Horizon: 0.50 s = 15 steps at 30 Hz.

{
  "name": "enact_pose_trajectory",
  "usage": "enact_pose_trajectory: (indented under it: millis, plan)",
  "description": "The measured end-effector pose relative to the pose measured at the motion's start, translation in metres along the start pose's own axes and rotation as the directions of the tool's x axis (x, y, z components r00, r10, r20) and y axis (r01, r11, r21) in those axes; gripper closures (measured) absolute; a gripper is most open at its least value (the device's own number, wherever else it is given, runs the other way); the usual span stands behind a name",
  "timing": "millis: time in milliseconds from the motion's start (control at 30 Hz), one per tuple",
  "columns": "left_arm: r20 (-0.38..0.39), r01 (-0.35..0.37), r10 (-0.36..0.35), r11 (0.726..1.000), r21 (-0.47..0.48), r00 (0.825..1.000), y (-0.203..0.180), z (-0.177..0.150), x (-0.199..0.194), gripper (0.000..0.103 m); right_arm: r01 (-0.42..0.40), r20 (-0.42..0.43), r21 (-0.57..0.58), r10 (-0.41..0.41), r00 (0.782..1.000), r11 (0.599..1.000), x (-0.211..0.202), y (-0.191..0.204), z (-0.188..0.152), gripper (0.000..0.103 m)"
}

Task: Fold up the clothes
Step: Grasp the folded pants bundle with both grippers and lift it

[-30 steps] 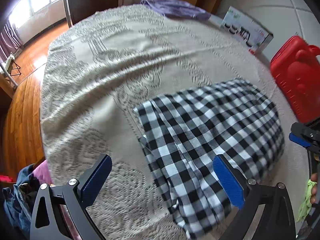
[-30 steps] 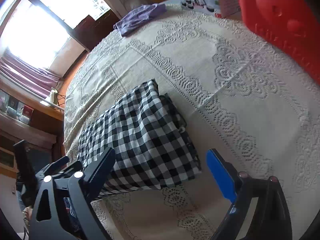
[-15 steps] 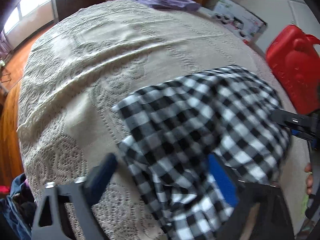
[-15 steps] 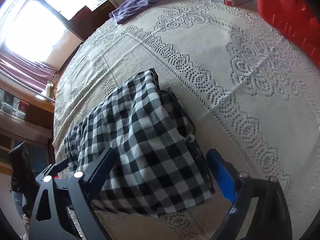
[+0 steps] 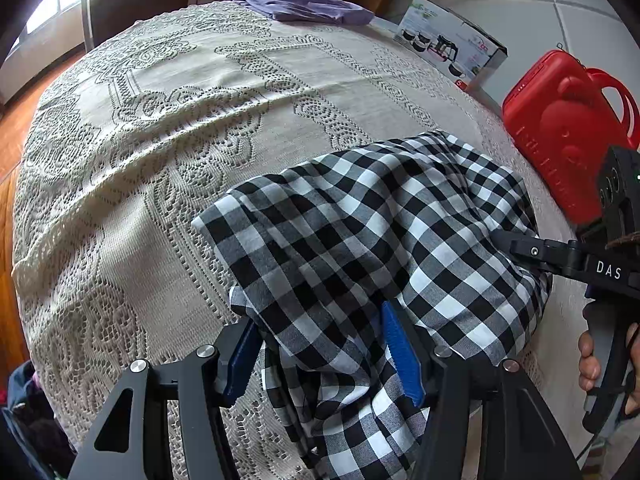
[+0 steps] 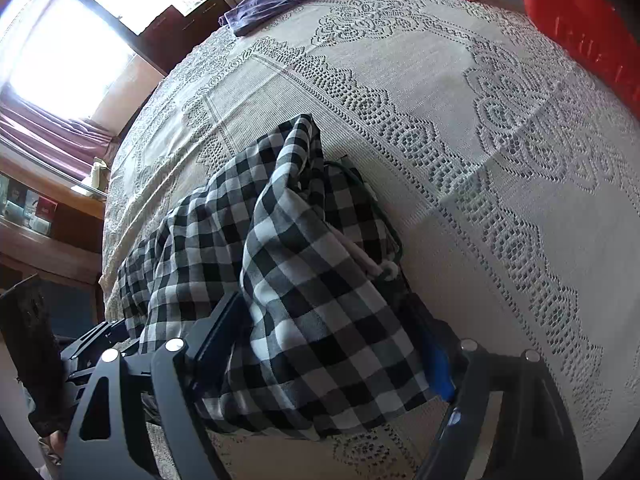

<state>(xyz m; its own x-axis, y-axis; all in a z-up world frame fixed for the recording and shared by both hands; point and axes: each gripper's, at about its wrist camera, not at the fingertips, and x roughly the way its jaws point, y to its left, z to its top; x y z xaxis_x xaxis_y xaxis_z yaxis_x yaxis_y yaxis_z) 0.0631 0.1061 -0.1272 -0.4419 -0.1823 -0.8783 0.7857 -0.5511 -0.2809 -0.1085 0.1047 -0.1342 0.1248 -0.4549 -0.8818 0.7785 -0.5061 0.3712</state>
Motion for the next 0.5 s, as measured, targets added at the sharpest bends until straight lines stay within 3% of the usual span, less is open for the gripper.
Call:
enact_pose_trajectory:
  millis: [67, 100, 133, 233, 367, 433, 500]
  plan:
    - [0.001, 0.005, -0.005, 1.0, -0.007, 1.0, -0.001, -0.001, 0.0, 0.048, 0.017, -0.001, 0.012, -0.017, 1.0, 1.0, 0.0, 0.002, -0.001, 0.029]
    - [-0.001, 0.028, -0.028, 1.0, -0.01, 1.0, -0.001, -0.001, -0.001, 0.062, 0.006, -0.002, 0.013, -0.006, 1.0, 1.0, -0.002, 0.006, -0.002, 0.048]
    - [-0.012, 0.072, -0.073, 0.997, -0.019, 0.997, -0.001, 0.0, 0.0, 0.068, 0.0, 0.005, 0.003, 0.0, 1.0, 1.0, -0.004, 0.012, -0.004, 0.053]
    - [-0.006, 0.069, -0.069, 0.997, 0.016, 0.998, -0.006, 0.003, 0.004, 0.068, 0.081, 0.039, -0.053, -0.079, 0.996, 0.995, -0.005, 0.029, -0.009, 0.057]
    - [0.0, 0.095, -0.095, 0.995, 0.04, 0.995, -0.004, 0.006, 0.005, 0.07, 0.063, 0.044, 0.003, -0.063, 0.997, 0.998, -0.003, 0.022, -0.009, 0.059]
    - [0.0, 0.109, -0.109, 0.993, 0.041, 0.994, -0.004, 0.008, 0.0, 0.085, 0.077, 0.068, -0.004, -0.076, 0.995, 0.997, -0.008, 0.028, -0.013, 0.067]
    - [0.032, 0.093, -0.096, 0.992, 0.086, 0.995, -0.01, 0.01, -0.016, 0.087, 0.094, 0.102, -0.029, -0.091, 0.991, 0.995, -0.023, 0.038, -0.02, 0.079]
